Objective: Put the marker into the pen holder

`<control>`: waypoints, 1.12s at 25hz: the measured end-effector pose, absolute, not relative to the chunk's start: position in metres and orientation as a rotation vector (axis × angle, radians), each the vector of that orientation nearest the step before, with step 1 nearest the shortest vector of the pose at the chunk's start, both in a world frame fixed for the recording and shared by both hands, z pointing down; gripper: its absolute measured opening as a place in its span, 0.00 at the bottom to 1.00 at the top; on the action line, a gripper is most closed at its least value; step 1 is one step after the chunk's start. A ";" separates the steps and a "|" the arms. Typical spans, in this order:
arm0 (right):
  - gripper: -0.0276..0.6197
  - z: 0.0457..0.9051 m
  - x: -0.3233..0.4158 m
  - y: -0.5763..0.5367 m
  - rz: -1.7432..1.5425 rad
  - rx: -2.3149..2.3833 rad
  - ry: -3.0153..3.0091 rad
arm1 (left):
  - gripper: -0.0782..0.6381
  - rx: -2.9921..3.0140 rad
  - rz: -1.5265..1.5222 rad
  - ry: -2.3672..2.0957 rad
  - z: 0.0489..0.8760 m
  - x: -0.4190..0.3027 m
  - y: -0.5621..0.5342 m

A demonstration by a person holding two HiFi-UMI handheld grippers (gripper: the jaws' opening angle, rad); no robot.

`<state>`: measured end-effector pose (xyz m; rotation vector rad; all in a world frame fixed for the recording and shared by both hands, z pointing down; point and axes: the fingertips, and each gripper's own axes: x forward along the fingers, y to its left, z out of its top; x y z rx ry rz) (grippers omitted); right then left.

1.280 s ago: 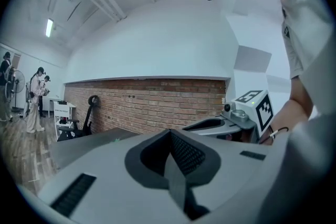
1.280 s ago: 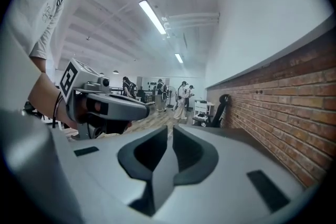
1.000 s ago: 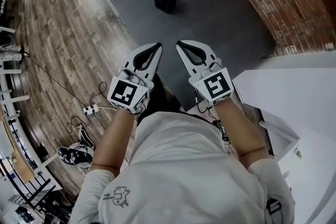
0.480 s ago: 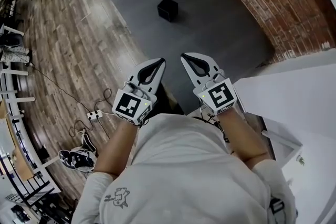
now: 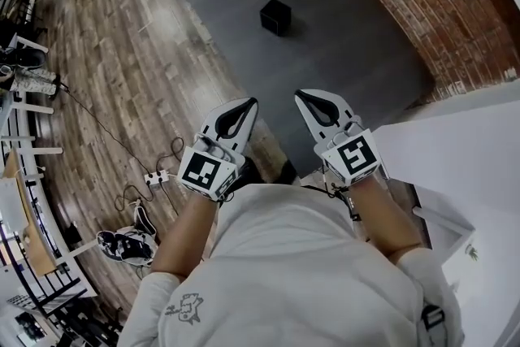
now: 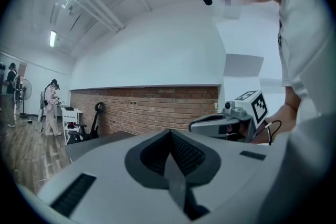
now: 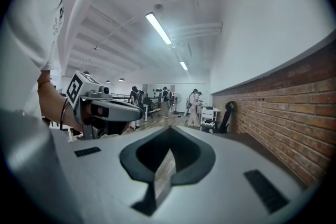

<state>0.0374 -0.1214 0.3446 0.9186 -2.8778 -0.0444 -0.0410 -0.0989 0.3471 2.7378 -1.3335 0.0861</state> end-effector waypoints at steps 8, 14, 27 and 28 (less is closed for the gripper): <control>0.05 0.329 0.006 -0.100 -0.054 0.999 -2.867 | 0.12 2.757 0.086 -1.295 0.340 -0.088 -0.074; 0.05 0.319 -0.025 -0.080 -0.063 1.098 -2.827 | 0.12 2.791 0.069 -1.236 0.334 -0.129 -0.041; 0.05 0.300 -0.054 -0.018 -0.160 1.138 -2.799 | 0.12 2.843 0.023 -1.147 0.329 -0.161 0.002; 0.05 0.299 -0.052 -0.014 -0.165 1.132 -2.802 | 0.12 2.847 0.017 -1.153 0.327 -0.159 0.006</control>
